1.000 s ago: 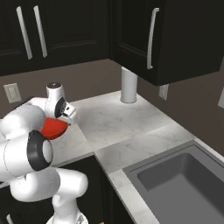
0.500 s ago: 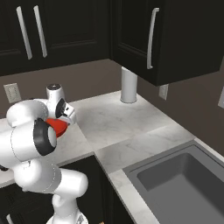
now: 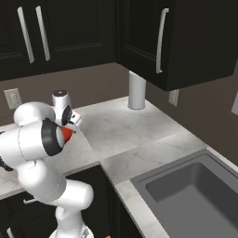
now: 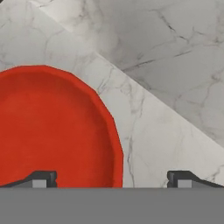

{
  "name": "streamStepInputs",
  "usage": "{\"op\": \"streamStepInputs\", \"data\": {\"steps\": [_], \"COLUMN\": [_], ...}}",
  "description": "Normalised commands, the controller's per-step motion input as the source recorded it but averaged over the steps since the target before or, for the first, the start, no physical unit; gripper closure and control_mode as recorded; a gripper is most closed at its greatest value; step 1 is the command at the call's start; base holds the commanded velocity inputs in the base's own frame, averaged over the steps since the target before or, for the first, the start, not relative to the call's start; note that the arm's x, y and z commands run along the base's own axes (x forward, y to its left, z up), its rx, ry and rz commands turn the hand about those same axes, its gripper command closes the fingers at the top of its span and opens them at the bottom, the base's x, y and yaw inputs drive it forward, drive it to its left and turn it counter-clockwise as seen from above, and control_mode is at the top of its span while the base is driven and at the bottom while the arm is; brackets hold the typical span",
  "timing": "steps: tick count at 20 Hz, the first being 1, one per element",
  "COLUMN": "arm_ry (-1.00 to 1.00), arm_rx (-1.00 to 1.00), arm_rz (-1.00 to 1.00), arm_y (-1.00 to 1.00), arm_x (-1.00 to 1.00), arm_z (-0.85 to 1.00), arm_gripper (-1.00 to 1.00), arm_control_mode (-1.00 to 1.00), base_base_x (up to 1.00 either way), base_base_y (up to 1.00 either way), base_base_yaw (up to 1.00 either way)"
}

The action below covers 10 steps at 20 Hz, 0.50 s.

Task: Pick the cup and bowl from the counter and place them on the counter next to the sink.

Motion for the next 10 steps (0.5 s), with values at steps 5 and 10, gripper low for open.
{"op": "streamStepInputs", "data": {"steps": [5,10], "arm_ry": [0.00,0.00], "arm_rx": [0.00,0.00], "arm_rz": [0.00,0.00], "arm_y": [0.03,0.11], "arm_x": [0.01,0.00], "arm_z": [-0.21,-0.29], "arm_gripper": [-1.00,-1.00], "arm_control_mode": [-1.00,-1.00], "base_base_x": [0.00,0.00], "base_base_y": [0.00,0.00], "base_base_yaw": [0.00,0.00]}}
